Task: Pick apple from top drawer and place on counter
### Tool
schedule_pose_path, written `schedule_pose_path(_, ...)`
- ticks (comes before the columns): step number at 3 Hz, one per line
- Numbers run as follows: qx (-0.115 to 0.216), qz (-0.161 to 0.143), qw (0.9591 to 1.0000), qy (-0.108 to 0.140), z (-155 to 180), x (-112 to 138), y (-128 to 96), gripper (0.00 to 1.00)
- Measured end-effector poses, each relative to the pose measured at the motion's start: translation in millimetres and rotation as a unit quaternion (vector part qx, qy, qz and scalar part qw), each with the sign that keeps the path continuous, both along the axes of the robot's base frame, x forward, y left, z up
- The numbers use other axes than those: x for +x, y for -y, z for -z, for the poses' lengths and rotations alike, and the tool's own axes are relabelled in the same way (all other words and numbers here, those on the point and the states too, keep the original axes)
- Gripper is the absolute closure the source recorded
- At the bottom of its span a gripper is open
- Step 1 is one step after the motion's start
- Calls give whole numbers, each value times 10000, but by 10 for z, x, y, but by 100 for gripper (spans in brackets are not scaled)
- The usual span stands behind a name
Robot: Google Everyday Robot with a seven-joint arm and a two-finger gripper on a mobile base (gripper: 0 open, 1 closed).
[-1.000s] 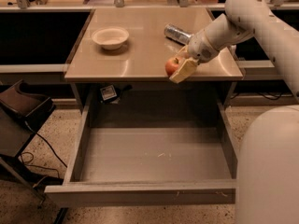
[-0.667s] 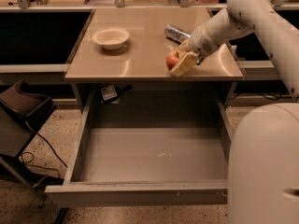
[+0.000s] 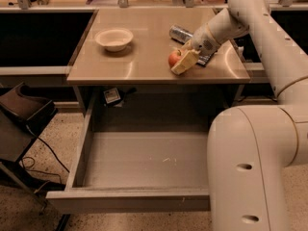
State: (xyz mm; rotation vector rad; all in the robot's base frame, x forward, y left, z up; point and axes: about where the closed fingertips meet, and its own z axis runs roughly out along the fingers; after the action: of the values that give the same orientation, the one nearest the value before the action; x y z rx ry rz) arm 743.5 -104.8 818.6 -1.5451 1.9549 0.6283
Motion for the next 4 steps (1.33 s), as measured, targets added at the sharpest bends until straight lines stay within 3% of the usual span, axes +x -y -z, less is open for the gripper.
schedule_pose_path(1,23,13,9999,-113,-4,12,-14,100)
schedule_pose_path(2,23,12,9999,-113,-11,13,-15,88)
schedule_pose_path(4,24,12,9999,-113,-10,13,-16,42)
